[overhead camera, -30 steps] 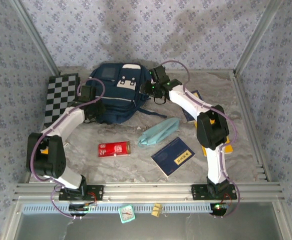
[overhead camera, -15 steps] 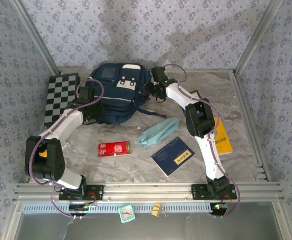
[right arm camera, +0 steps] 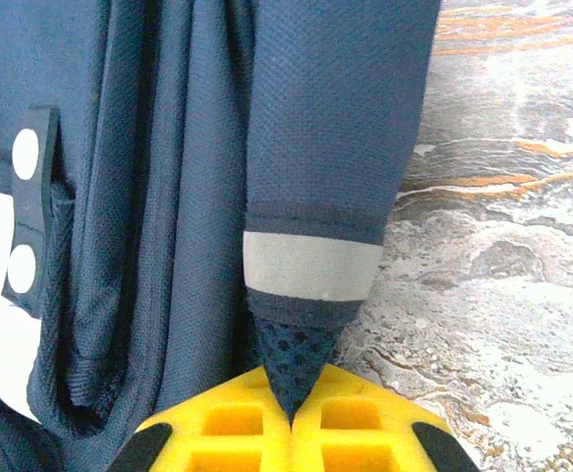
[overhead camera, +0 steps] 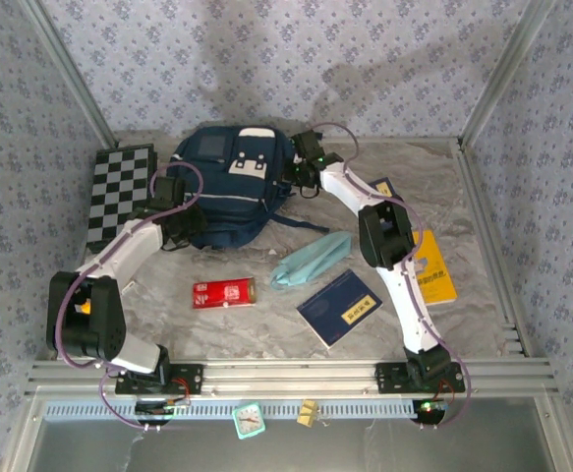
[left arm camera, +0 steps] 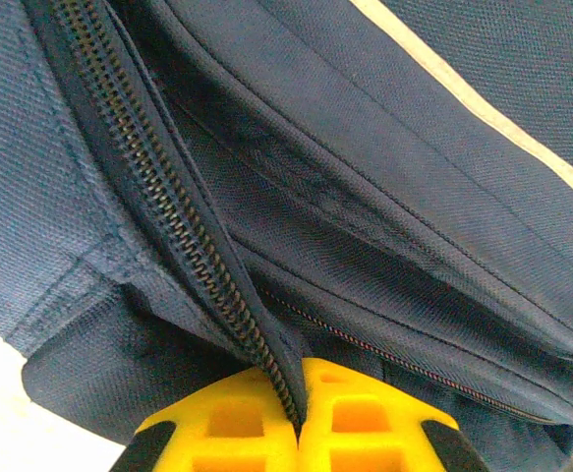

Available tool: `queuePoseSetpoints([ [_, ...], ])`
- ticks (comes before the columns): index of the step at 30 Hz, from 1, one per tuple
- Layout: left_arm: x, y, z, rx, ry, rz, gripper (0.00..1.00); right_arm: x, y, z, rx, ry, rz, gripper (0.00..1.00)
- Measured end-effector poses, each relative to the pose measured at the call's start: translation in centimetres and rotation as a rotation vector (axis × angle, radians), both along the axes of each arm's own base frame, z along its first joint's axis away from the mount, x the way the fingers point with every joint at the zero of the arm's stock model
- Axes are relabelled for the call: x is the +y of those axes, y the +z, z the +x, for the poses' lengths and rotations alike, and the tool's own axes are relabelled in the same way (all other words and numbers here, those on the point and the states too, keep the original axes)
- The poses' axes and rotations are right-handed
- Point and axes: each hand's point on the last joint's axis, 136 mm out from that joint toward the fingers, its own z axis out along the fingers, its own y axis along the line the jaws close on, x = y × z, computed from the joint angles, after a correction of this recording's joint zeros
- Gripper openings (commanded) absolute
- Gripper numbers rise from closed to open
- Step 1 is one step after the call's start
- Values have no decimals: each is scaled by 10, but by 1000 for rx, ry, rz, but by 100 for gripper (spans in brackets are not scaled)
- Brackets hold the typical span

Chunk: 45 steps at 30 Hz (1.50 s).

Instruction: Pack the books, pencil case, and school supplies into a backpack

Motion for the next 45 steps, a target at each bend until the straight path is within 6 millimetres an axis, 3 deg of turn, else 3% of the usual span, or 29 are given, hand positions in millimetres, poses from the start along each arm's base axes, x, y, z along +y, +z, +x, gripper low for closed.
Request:
queuePoseSetpoints([
  [5,-1,1,-1,-2,-5,-8,0,-14,11,-20,8,8,-9,0],
  [11,-5,-2,5,8,-14,-20,0,-53,38,-61,8,-23,-8,0],
  [17,-14,-2,50,-16,-12,-30,0,-79,52,-98,3,-77,-9,0],
  [22,-14,-3,85,-39,1,-30,0,-80,41,-119,34,-128,-2,0],
  [24,-11,-5,92,-37,8,-24,10,-78,31,-125,58,-151,8,13],
  [26,-7,-10,95,-26,16,-21,21,-74,26,-129,79,-164,18,32],
  [29,2,-11,95,-19,29,-23,52,-65,29,-131,78,-165,44,51],
  [31,8,-8,92,-27,40,-19,62,-63,31,-132,75,-167,54,63],
  [34,16,-4,71,-18,55,-13,64,-66,35,-135,75,-171,56,72],
  [38,10,6,45,-31,55,-38,65,-68,39,-141,97,-169,24,73],
  [41,-9,9,29,-30,24,-55,65,-66,42,-148,114,-173,-26,70],
  [45,-51,9,17,-26,-45,-79,63,-60,44,-153,142,-176,-59,69],
])
